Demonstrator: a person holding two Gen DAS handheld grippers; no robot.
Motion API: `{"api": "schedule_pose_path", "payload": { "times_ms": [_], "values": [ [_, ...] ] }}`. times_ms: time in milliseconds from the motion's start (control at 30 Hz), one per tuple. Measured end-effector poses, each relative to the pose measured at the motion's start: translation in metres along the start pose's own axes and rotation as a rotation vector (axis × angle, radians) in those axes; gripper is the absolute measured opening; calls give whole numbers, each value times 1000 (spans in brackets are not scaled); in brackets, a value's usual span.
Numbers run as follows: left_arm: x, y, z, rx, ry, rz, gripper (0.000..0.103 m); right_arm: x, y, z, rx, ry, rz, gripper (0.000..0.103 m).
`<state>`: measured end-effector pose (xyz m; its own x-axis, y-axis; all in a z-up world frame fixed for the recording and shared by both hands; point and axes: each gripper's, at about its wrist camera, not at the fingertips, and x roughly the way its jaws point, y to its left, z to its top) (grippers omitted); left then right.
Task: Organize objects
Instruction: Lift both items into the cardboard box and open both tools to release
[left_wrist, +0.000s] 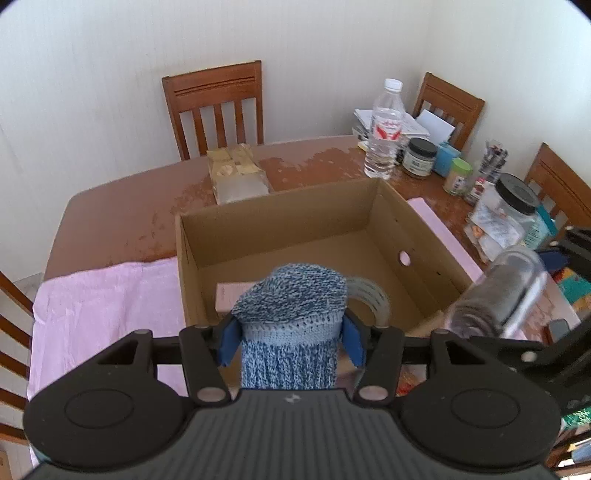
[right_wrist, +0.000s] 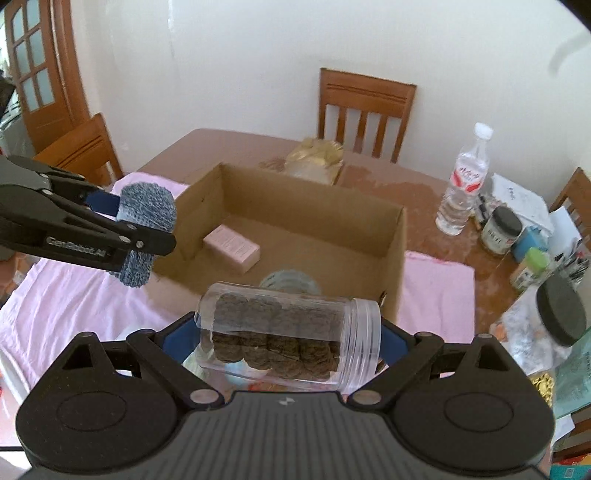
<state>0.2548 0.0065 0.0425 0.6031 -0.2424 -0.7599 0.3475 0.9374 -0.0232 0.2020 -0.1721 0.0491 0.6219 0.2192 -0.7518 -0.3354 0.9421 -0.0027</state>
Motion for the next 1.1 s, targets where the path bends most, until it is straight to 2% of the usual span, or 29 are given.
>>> {"api": "schedule_pose_path", "payload": {
  "times_ms": [33, 100, 500, 700, 1100],
  "values": [
    [4, 2, 1, -6, -4, 9, 75, 1, -2, 3, 3, -5, -2, 98],
    [12, 5, 2, -15, -9, 29, 91, 4, -5, 8, 12, -10, -6, 98],
    [19, 19, -14, -34, 8, 22, 98, 38, -10, 26, 12, 21, -15, 98],
    [17, 34, -24, -92, -2, 43, 101, 58, -12, 39, 7, 38, -22, 98],
    [16, 49, -35, -111, -20, 102, 101, 115, -32, 72, 55, 76, -57, 99]
  ]
}}
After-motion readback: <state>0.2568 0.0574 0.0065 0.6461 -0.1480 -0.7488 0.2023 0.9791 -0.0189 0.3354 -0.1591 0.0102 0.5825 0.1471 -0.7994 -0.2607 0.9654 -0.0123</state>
